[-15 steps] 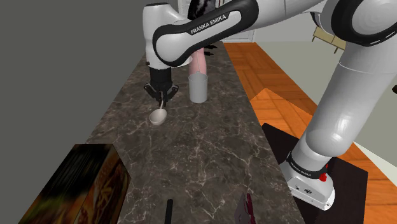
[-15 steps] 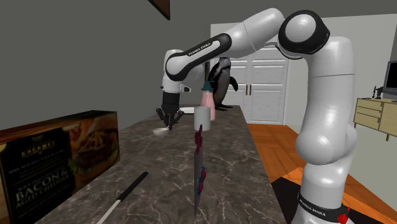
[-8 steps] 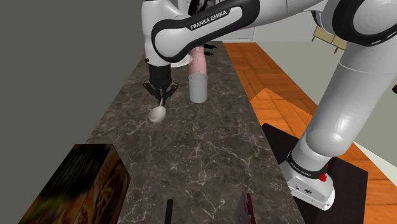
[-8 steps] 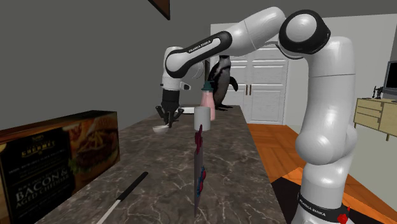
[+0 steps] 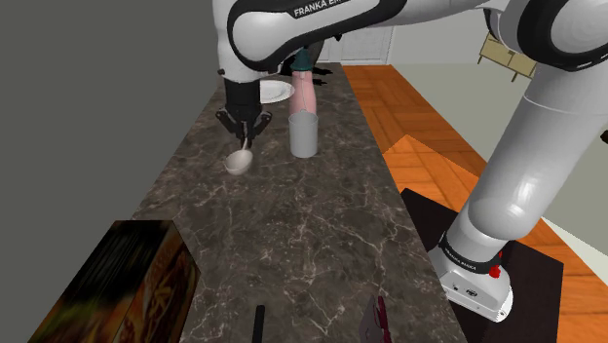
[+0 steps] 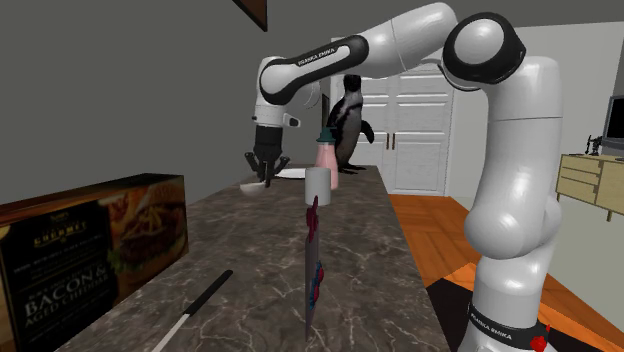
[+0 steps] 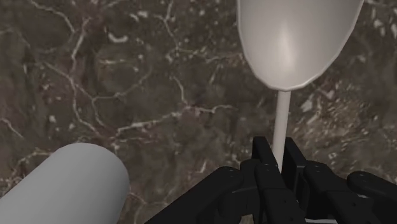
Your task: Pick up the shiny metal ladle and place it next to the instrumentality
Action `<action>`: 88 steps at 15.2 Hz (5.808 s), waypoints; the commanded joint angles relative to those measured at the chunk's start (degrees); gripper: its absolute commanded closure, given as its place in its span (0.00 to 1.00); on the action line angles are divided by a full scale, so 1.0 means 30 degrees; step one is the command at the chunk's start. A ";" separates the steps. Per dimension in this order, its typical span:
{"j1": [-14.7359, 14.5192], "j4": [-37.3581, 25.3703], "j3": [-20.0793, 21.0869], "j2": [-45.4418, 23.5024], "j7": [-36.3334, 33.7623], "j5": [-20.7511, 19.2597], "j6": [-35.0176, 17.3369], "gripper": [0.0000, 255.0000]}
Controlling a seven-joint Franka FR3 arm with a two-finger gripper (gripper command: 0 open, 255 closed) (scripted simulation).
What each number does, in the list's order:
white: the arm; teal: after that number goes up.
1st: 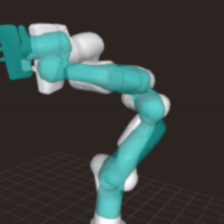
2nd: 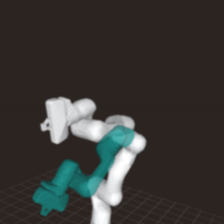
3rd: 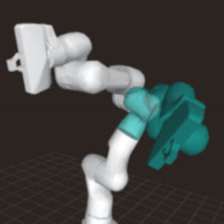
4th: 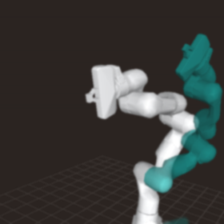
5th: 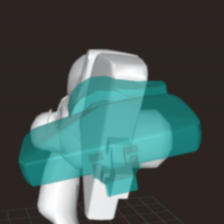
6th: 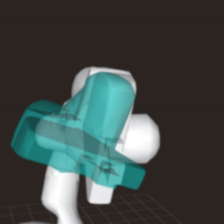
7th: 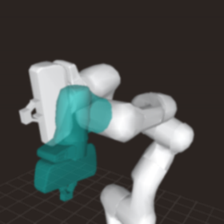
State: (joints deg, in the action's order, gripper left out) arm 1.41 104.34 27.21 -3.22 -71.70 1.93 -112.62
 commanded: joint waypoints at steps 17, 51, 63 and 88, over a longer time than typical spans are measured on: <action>-0.0847 0.0996 0.0814 0.3682 -0.1376 0.1657 0.2175 1.00; -0.5995 0.3411 0.9297 1.1129 -1.3413 0.7203 0.3587 1.00; -0.2208 -0.1649 1.7849 0.9477 -1.9407 0.6737 0.4124 1.00; 0.1967 -0.1716 2.4139 1.1908 -2.0557 0.9261 0.1407 1.00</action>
State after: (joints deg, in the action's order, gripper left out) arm 7.19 98.70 99.30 32.29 -133.52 29.42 -107.76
